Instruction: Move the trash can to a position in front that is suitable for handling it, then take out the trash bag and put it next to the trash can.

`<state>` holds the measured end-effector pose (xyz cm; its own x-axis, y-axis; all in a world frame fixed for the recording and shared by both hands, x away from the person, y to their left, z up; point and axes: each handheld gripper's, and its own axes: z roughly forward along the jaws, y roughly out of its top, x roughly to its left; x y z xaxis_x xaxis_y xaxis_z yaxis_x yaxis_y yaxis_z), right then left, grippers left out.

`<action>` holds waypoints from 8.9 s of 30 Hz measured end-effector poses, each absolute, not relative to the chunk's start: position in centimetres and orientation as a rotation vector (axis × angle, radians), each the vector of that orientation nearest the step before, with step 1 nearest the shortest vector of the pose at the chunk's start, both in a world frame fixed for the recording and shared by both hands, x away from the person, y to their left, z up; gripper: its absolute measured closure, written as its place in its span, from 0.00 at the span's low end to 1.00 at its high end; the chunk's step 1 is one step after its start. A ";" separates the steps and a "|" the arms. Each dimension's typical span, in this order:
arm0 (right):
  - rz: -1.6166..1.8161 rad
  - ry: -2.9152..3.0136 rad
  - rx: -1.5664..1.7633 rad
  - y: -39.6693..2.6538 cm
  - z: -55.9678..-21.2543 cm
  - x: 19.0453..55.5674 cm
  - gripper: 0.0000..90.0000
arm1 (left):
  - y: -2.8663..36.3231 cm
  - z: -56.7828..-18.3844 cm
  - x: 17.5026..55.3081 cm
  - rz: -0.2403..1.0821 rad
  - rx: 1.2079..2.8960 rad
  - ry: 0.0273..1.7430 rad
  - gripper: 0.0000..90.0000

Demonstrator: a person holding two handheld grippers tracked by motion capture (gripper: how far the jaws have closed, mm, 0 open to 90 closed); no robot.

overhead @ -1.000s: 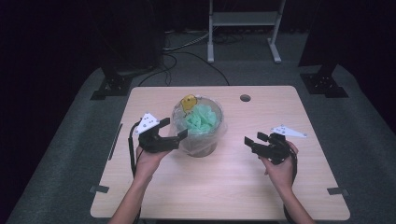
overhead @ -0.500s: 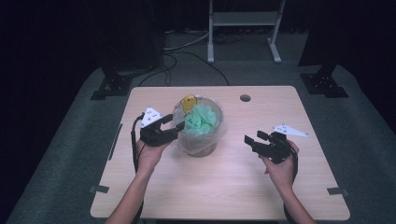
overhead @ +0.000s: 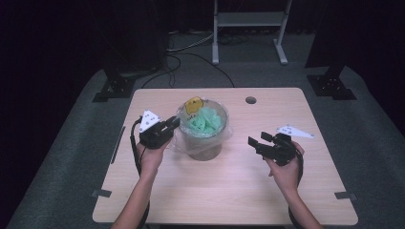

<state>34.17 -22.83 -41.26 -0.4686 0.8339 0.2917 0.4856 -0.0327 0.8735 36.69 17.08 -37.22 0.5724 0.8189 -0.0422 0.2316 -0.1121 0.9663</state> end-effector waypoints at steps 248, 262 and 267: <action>1.971 1.997 1.436 -22.3 -26.6 39.7 1.00 | 15.6 -36.8 35.1 0.338 1.506 0.762 0.09; 1.966 1.935 1.496 -26.0 -27.7 38.6 1.00 | 15.1 -36.8 35.1 0.332 1.507 0.758 0.09; 1.963 1.917 1.527 -27.1 -28.4 38.5 1.00 | 15.0 -36.8 35.1 0.332 1.521 0.743 0.09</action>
<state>38.45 -27.13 -28.38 -0.5270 0.5950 0.6069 0.5926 -0.2546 0.7642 35.06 14.96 -36.75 0.7431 0.6284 -0.2301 0.2482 0.0605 0.9668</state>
